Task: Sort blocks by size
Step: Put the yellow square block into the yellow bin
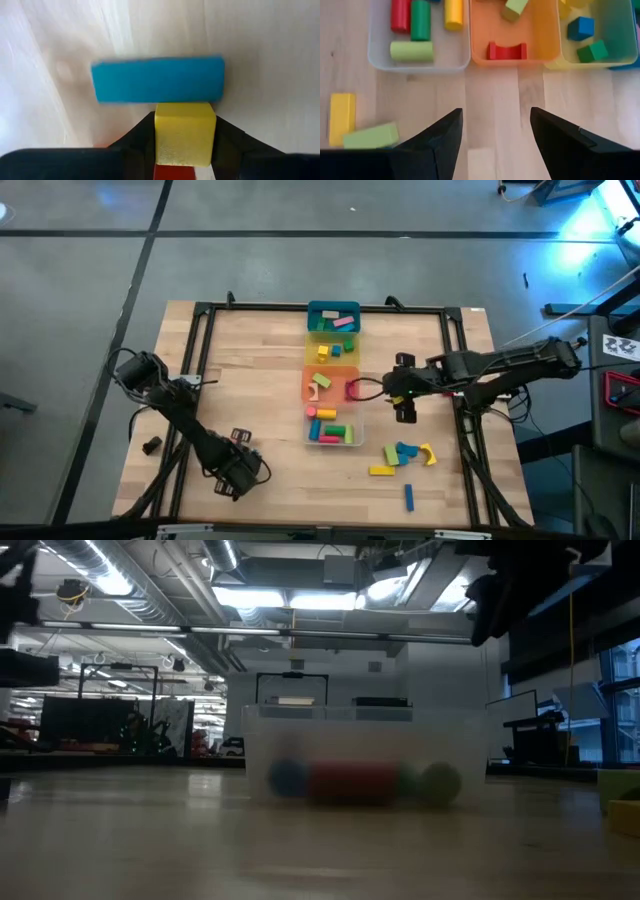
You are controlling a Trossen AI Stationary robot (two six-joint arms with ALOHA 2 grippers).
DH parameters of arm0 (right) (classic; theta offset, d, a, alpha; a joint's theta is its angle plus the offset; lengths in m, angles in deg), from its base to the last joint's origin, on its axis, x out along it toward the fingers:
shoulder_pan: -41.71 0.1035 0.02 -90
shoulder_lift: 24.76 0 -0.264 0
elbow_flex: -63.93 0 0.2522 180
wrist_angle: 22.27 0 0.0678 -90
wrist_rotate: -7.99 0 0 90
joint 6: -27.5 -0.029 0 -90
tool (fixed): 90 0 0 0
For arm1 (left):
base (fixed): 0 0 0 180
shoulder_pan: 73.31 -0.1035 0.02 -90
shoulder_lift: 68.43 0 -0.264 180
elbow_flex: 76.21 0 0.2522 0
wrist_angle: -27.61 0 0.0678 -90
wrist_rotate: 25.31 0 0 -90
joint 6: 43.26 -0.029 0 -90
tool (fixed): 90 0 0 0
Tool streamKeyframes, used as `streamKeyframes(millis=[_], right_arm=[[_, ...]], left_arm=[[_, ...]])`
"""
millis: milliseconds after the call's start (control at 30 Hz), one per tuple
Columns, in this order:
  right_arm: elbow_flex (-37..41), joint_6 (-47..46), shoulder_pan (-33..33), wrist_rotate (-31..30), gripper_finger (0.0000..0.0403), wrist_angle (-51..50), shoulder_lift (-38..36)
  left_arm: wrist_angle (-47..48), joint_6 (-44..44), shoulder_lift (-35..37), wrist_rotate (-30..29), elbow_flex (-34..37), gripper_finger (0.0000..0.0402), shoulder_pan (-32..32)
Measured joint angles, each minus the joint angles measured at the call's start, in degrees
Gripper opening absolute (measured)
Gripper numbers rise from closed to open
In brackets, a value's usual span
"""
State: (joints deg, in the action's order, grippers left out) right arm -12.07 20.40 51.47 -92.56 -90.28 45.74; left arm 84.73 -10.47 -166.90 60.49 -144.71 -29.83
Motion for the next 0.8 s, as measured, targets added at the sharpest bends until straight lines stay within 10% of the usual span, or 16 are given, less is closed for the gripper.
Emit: streamKeyframes(millis=[800], right_arm=[[20.3,-5.1,0.0,2.1,0.0232,25.4,-4.7]], left_arm=[[-6.4,-23.0,-0.2,-1.1,-3.8,0.0122,-18.7]])
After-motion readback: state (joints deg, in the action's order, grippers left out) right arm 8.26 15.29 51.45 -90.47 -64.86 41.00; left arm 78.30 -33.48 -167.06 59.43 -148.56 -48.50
